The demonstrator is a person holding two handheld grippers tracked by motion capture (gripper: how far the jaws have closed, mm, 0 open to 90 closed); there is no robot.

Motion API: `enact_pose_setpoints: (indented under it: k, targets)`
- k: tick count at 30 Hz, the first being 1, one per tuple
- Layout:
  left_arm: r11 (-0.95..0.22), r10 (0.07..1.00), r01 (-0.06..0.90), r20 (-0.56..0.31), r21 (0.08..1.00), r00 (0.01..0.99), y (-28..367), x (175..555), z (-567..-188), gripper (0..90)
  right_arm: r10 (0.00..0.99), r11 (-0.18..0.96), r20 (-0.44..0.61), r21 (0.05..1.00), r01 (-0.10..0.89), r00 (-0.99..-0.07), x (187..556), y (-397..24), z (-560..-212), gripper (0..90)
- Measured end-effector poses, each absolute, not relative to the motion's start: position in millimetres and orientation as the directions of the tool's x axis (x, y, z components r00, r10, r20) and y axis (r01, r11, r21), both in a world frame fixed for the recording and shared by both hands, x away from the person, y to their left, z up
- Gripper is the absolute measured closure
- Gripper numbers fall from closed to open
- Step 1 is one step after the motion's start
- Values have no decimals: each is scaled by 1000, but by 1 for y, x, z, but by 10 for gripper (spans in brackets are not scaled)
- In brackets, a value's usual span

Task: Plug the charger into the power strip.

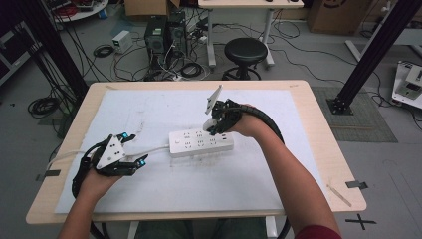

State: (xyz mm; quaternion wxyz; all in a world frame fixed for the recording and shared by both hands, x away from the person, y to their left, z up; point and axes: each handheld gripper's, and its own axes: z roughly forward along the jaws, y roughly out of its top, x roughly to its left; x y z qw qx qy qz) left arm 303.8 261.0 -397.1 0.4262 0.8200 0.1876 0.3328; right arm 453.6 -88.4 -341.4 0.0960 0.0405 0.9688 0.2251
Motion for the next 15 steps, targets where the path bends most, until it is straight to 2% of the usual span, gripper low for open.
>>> enact_pose_setpoints:
  k: [15]
  targets:
    - [-569,595,32,385,821,705,264,304,-400,258,29,942,-163,334,-28,-986,470,-76,-342,630]
